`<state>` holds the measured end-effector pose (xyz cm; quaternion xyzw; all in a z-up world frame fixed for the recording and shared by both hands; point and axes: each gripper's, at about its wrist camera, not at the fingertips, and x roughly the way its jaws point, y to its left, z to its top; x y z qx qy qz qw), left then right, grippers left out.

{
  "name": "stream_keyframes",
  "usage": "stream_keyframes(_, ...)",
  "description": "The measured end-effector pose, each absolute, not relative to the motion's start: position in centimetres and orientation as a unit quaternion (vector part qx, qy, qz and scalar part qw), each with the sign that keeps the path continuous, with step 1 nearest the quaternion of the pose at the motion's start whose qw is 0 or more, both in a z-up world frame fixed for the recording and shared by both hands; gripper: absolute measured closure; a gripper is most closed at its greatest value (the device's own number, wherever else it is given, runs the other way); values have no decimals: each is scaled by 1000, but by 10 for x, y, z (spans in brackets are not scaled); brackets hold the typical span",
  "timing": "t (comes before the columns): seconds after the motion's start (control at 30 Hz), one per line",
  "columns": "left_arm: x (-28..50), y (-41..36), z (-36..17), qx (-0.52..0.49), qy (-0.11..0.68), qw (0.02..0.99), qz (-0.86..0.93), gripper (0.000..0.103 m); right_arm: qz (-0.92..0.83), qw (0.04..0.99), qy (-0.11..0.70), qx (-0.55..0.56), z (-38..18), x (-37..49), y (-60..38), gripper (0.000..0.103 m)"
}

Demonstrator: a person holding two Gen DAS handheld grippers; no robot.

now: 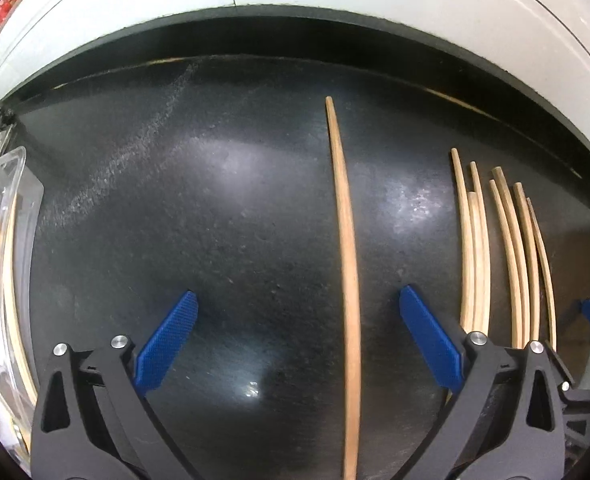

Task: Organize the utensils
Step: 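Grasp a chopstick with the right gripper while the left grasps another chopstick, then carry both chopsticks over the clear tray with both grippers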

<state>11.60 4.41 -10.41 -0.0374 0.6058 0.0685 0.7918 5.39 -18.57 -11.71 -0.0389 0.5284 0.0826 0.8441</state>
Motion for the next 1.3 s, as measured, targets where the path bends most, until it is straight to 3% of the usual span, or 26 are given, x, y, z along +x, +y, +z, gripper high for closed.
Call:
stream_keyframes(0.17, 108, 23, -106, -23, 605, 794, 51, 5, 76, 848, 523, -37, -118, 51, -182, 7)
stream_keyframes(0.2, 106, 20, -106, -18, 600, 799, 45, 7, 81, 852, 516, -40, -116, 49, -180, 18)
stream_keyframes(0.27, 101, 14, -101, -14, 587, 808, 43, 22, 86, 857, 506, -46, -111, 47, -173, 54)
stream_keyframes(0.3, 98, 8, -95, -7, 573, 818, 42, 49, 86, 858, 504, -46, -109, 47, -169, 89)
stream_keyframes(0.33, 95, 2, -92, -1, 566, 824, 41, 88, 90, 855, 508, -49, -107, 47, -164, 94)
stream_keyframes(0.37, 94, -1, -91, 6, 565, 824, 37, 96, 93, 854, 509, -53, -107, 47, -160, 95)
stream_keyframes(0.4, 93, -7, -91, 13, 564, 825, 26, 97, 96, 854, 508, -54, -107, 46, -156, 95)
stream_keyframes(0.57, 91, -21, -91, 72, 556, 828, -15, 98, 97, 851, 515, -23, -106, 47, -162, 96)
stream_keyframes(0.67, 98, -9, -82, 37, 583, 811, -32, 98, 99, 839, 533, 39, -100, 46, -180, 96)
stream_keyframes(0.83, 79, 2, -36, 31, 555, 829, -67, 98, 99, 850, 508, 94, -64, 18, -189, 96)
stream_keyframes(1.1, 36, 82, -10, -18, 554, 831, -50, 98, 120, 848, 493, 153, -36, -17, -147, 96)
stream_keyframes(1.3, -5, 158, 7, -16, 549, 835, -23, 98, 154, 840, 489, 174, -15, -44, -55, 96)
